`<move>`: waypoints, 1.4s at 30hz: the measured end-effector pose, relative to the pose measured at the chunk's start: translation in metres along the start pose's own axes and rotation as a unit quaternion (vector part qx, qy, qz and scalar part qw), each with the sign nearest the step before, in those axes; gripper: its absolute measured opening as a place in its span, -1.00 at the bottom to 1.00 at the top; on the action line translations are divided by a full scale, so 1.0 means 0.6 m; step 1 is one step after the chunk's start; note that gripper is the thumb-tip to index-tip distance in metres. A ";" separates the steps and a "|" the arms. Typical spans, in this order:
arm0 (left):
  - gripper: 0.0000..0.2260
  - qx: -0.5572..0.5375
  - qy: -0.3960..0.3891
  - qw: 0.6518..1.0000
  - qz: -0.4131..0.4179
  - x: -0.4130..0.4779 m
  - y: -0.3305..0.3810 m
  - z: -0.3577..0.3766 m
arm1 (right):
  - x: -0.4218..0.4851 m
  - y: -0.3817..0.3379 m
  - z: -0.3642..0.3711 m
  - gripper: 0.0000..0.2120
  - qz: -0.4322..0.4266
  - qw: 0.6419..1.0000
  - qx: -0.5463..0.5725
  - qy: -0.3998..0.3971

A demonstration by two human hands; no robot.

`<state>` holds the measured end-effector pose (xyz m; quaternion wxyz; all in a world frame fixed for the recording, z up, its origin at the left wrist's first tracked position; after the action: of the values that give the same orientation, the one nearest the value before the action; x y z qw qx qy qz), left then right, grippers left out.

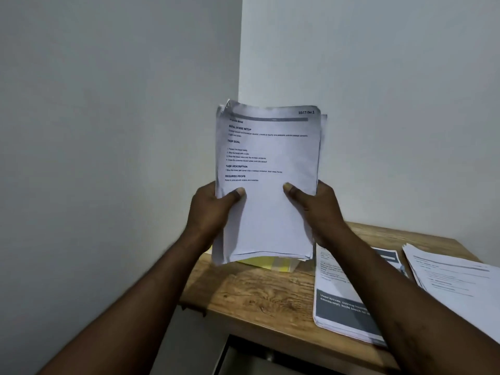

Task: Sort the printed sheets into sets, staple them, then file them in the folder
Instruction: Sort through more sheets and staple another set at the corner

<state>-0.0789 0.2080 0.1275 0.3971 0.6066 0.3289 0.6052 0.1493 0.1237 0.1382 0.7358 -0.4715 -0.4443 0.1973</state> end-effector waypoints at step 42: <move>-0.41 0.421 -0.084 0.901 0.057 -0.173 -0.126 0.084 | -0.176 0.140 -0.002 -0.64 0.109 0.933 -0.343 0.029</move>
<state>-0.0276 0.1478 0.0146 0.0959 0.7836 0.4832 0.3785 0.1056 0.0883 0.0155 0.5160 -0.7461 -0.4091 0.0987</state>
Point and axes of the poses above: each hand's wrist, its own x-axis towards the middle knuckle, its own z-axis out of the palm, y = z × x, the point moved 6 cm from there along x, towards the middle knuckle, and after that the axes turned 7 degrees about y, right-handed, at the moved point
